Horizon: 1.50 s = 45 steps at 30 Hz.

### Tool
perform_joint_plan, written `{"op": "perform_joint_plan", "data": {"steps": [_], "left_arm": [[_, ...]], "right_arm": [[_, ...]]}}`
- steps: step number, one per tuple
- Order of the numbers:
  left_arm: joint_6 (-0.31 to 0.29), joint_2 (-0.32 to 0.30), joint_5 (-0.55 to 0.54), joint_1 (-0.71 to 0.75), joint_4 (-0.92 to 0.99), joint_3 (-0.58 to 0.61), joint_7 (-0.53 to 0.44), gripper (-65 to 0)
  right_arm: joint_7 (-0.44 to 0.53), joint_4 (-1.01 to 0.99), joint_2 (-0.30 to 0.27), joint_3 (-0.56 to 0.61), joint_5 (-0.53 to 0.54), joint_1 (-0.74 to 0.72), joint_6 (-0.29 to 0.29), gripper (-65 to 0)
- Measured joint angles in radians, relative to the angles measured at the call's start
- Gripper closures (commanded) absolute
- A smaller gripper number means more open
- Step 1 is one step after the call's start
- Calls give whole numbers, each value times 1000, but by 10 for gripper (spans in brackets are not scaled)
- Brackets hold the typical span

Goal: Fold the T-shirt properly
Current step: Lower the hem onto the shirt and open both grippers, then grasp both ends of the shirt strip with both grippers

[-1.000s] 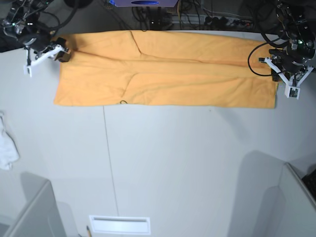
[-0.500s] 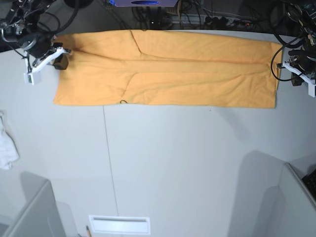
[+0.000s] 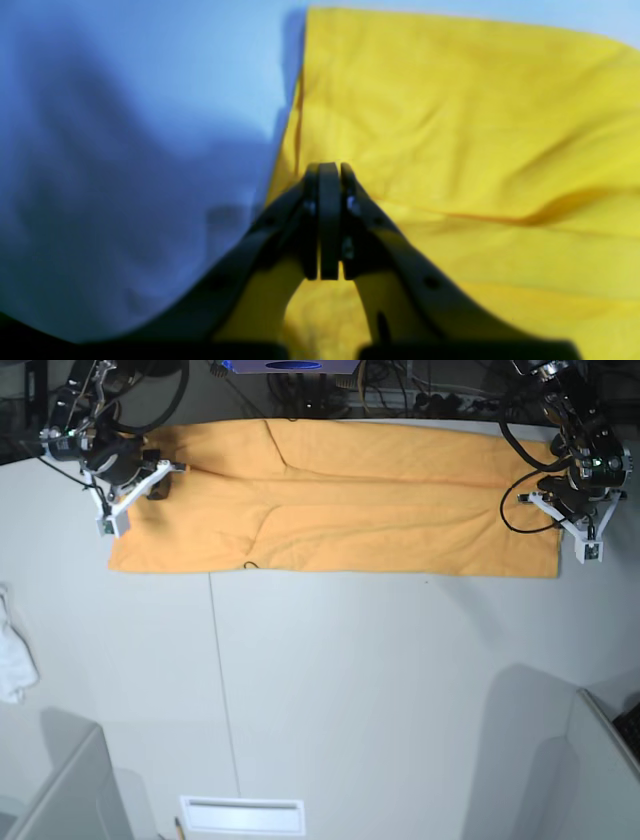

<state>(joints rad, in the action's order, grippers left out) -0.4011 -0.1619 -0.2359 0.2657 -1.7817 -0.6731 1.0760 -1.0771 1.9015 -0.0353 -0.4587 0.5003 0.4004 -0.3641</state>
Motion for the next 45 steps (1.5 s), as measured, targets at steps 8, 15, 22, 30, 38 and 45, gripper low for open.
{"op": "perform_joint_plan", "data": {"steps": [8, 15, 22, 30, 38, 45], "left_arm": [[8, -59, 1, -63, 211, 81, -128, 0], [4, -60, -11, -179, 316, 87, -147, 0], [61, -53, -14, -307, 397, 95, -118, 0], [63, -40, -8, -270, 260, -16, -64, 0], [68, -63, -288, -262, 1, -190, 183, 0], [65, -110, -327, -208, -31, -195, 212, -13]], "right_arm": [[26, -219, -39, 0, 35, -109, 0, 0], [98, -382, -51, -2, -63, -286, -11, 0], [104, -513, -49, -5, -182, -458, -11, 0], [-2, -276, -48, -13, -193, -400, -6, 0], [-45, -39, -49, -13, 12, -343, -18, 0], [-37, -26, -44, -6, 18, -301, -18, 0]]}}
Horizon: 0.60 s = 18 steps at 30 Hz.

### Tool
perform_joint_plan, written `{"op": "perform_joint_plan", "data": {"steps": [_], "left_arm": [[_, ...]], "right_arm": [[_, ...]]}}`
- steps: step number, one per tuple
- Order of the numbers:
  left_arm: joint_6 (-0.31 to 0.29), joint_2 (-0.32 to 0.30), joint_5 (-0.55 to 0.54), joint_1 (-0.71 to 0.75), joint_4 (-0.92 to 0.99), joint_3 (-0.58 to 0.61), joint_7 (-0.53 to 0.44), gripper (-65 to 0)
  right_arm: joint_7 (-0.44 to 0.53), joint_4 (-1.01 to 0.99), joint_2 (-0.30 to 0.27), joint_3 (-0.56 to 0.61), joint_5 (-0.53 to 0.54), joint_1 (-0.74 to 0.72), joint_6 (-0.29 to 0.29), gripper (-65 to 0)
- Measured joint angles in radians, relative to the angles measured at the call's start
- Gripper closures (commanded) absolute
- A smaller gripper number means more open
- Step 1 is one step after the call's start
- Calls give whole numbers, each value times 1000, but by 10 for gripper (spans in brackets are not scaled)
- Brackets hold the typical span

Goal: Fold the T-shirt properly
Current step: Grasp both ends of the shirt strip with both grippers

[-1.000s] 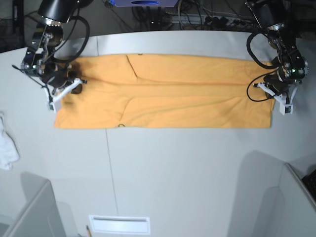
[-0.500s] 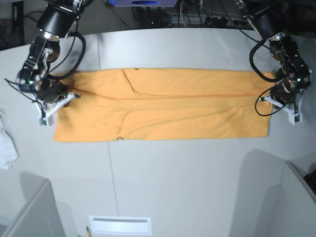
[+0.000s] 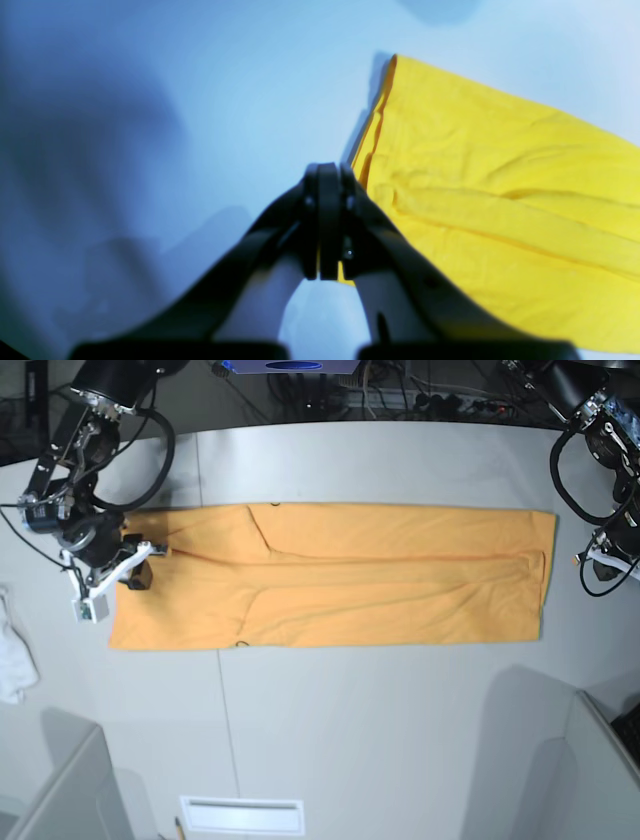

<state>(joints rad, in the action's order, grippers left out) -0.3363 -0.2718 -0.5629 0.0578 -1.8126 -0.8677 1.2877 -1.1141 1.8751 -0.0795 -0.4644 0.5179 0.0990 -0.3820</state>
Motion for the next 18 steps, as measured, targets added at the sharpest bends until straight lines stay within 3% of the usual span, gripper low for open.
{"op": "perform_joint_plan", "data": {"steps": [4, 7, 9, 12, 14, 18], "left_arm": [[-1, 0, -18, 6, 0, 5, -49, -420], [-1, -3, -13, 12, 40, 6, -83, -650], [-6, -2, -14, 5, 115, 13, -112, -650], [-106, -5, -14, -17, 243, 14, -118, -650], [-137, -18, 5, -54, 327, 42, -120, -650], [-142, -37, 2, -95, 414, 93, -153, -650]], "right_arm": [[-7, 0, -2, 0, -4, 33, 0, 0], [2, 2, 26, -5, -4, 56, 0, 0], [-3, 2, 39, -5, -3, 79, 0, 0], [-5, 2, 50, -2, -8, 97, 0, 0], [-4, 4, 56, 2, -5, 99, 0, 0], [-5, 35, 66, 2, -4, 96, 0, 0]]}}
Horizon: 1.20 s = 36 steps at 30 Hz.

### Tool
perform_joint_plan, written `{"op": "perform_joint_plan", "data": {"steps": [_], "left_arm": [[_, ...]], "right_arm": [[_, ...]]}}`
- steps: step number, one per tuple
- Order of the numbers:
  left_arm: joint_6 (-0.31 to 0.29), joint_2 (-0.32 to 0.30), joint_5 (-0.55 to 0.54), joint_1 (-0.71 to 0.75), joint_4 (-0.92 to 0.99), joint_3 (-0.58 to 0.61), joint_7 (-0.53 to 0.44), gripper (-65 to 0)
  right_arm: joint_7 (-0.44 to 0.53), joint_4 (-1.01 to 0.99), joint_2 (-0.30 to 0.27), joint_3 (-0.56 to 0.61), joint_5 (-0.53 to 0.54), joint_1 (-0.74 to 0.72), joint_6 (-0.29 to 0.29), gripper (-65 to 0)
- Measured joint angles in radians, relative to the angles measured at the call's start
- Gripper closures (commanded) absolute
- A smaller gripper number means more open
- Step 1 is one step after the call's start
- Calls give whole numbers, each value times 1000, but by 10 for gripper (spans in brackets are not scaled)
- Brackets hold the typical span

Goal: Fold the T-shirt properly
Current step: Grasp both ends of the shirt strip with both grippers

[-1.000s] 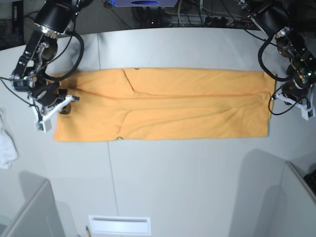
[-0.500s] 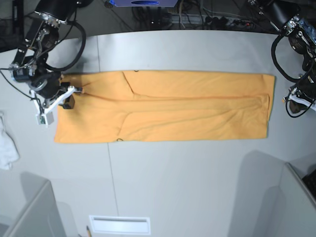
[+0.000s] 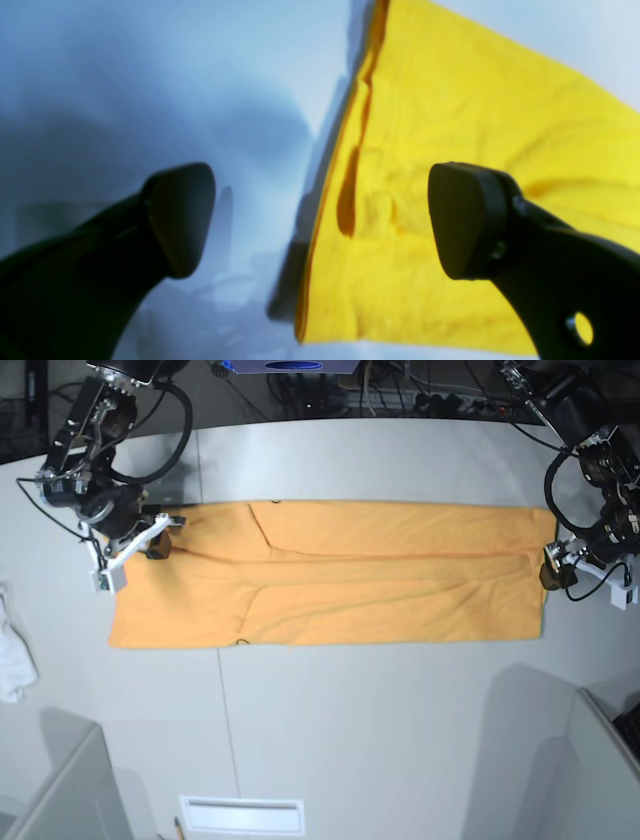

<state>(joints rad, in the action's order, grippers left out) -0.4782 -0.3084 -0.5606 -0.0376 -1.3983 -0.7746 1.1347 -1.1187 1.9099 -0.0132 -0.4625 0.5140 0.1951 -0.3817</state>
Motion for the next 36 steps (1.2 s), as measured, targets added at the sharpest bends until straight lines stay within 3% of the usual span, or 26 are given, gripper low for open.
{"op": "perform_joint_plan", "data": {"steps": [6, 15, 23, 25, 27, 36], "left_arm": [[-8, -14, -24, -2, 108, 148, -106, -650], [-9, -27, -26, -13, 167, 198, -169, -650], [-13, -19, -55, -18, 222, 224, -208, -267], [-13, -19, -53, -18, 228, 224, -205, -153], [-13, -15, -52, -18, 230, 224, -201, 0], [-19, -31, -43, -19, 236, 225, -234, 0]], "right_arm": [[3, 22, -3, 0, -2, -3, 0, 0], [0, 26, -2, -7, -1, -2, 0, 0], [0, 26, -1, -7, -1, -14, 0, 0], [0, 26, -1, -7, -1, -14, 0, 0], [0, 26, -1, -7, -1, -14, 0, 0], [0, 26, -1, -7, -2, -8, 0, 0]]}}
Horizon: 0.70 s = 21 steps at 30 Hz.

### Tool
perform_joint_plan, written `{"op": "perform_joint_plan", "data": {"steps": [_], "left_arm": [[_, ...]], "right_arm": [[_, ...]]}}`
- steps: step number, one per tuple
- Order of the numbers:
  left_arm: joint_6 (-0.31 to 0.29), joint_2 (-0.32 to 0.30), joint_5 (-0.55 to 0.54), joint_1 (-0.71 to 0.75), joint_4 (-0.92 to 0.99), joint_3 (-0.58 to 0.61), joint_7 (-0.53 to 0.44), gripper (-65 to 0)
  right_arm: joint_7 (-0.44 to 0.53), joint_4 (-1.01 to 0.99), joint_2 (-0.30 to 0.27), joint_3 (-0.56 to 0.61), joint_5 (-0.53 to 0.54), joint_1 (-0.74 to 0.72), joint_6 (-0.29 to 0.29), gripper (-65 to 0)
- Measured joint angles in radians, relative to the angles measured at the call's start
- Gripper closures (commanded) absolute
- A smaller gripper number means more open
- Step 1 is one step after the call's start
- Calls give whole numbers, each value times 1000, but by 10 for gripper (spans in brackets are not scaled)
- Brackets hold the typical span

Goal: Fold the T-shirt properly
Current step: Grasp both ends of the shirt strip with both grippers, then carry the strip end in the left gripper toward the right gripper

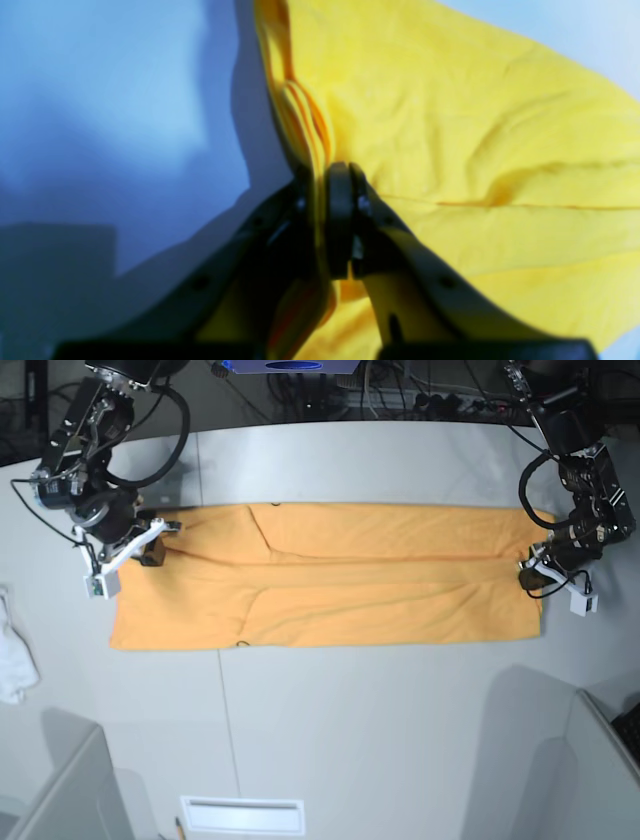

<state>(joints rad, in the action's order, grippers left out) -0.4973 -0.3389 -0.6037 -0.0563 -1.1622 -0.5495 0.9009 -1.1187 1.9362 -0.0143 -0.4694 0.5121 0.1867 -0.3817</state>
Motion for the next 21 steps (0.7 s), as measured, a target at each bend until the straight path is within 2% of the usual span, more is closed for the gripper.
{"op": "perform_joint_plan", "data": {"steps": [5, 9, 11, 14, 18, 21], "left_arm": [[14, -42, 31, 12, -40, 0, 29, 0], [26, -48, 41, 30, -137, -1, 38, 0], [25, -43, 30, 55, -213, 2, 35, 0], [84, -43, 34, 101, -315, 10, 34, 0], [100, -2, 49, 161, -439, 29, 40, 0], [90, 20, 31, 182, -514, 77, 42, 0]], "right_arm": [[0, 0, 1, 0, 1, 10, 0, 0], [0, 0, 2, 0, 2, 11, 0, 0], [0, 0, 18, -2, -2, 12, 0, 0], [0, 0, 26, 0, 3, 13, 0, 0], [0, 0, 26, 5, 2, 11, 0, 0], [0, 0, 26, 5, 2, 13, 0, 0]]}}
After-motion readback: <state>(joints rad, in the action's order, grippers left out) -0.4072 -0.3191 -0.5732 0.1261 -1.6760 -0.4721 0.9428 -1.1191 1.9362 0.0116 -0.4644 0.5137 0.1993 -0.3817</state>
